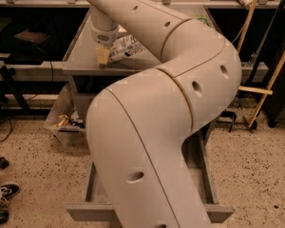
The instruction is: Pick blue plastic bottle from middle drawer and place on counter
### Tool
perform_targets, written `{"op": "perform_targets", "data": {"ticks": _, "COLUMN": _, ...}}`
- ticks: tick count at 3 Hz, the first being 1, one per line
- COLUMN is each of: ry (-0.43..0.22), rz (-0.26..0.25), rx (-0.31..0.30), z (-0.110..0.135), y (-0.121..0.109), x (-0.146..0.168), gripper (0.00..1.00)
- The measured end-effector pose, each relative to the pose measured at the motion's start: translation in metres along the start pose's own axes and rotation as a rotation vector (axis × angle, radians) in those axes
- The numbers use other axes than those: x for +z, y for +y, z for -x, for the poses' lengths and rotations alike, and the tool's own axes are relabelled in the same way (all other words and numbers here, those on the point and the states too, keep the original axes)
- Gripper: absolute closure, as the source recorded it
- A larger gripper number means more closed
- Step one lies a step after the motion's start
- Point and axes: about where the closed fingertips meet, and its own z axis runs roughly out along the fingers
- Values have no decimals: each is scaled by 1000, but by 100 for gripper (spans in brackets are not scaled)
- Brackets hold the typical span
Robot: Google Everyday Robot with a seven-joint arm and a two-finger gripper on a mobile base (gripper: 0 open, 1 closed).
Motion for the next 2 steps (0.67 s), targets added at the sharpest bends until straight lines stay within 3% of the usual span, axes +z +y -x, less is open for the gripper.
{"op": "perform_targets", "data": {"ticks": 2, "ry": 0, "rz": 0, "rx": 0, "z": 0, "y": 0, "x": 0, "gripper": 12}}
